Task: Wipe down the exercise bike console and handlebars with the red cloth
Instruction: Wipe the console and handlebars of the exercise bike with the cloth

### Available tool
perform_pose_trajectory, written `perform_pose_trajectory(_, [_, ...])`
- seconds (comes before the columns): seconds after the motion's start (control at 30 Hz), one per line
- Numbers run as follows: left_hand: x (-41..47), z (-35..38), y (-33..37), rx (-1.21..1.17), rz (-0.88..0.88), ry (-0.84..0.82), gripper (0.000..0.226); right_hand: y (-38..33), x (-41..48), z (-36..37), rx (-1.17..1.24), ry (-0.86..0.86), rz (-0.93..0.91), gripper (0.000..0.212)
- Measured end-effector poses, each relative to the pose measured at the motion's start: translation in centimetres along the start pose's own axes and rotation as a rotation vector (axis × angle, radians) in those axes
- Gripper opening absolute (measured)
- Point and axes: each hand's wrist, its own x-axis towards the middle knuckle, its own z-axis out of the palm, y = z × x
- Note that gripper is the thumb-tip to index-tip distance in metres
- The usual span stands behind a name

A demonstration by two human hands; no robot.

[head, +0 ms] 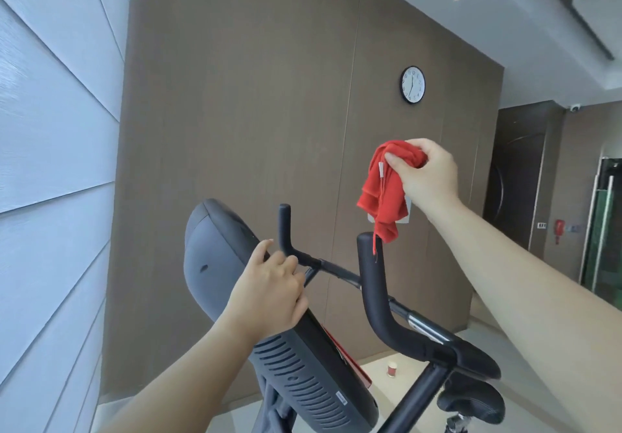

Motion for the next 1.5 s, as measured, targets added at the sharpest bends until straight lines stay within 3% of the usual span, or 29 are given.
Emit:
perform_pose_trajectory(0.1, [-0.1, 0.2, 0.0, -0.01, 0.013, 0.027, 0.028, 0.0, -1.2, 0.9, -0.085, -0.059, -0.083, 0.018])
perform_pose_trajectory(0.27, [-0.2, 0.2, 0.0, -0.01, 0.031, 0.047, 0.028, 2.3, -5.6, -0.4, -0.348, -0.486, -0.204, 0.04])
perform_pose_trajectory(0.4, [-0.2, 0.1, 0.0, -0.016, 0.038, 0.057, 0.031, 2.0, -6.5, -2.3, -0.54, -0.653, -0.176, 0.049])
perform_pose_trajectory(0.47, [-0.2, 0.0, 0.0, -0.017, 0.043, 0.047, 0.032, 1.2, -6.6, -2.8, -0.535, -0.701, -0.151, 0.041])
perform_pose_trajectory(0.6, [-0.1, -0.1, -0.2, -0.023, 0.053, 0.034, 0.029, 0.5, -6.4, -3.1, -0.514, -0.697, -0.183, 0.026])
perform_pose_trajectory(0.7, [-0.2, -0.2, -0.2, -0.024, 0.058, 0.033, 0.027, 0.8, -6.1, -2.9, -0.572, -0.68, -0.177, 0.028])
perform_pose_trajectory(0.9, [-0.2, -0.2, -0.2, -0.047, 0.052, 0.039, 0.026, 2.0, -6.7, -2.3, -0.487, -0.73, -0.021, 0.069])
perform_pose_trajectory(1.0, [-0.3, -0.3, -0.2, -0.046, 0.054, 0.036, 0.025, 2.4, -7.1, -2.0, -0.497, -0.72, 0.031, 0.068])
perform_pose_trajectory(1.23, [-0.2, -0.2, -0.2, -0.027, 0.065, 0.039, 0.029, 1.6, -10.0, -1.2, -0.585, -0.464, -0.196, 0.04])
perform_pose_trajectory(1.5, [-0.4, 0.2, -0.2, -0.02, 0.069, 0.027, 0.03, -0.1, -10.4, 0.3, -0.789, -0.589, -0.462, 0.028])
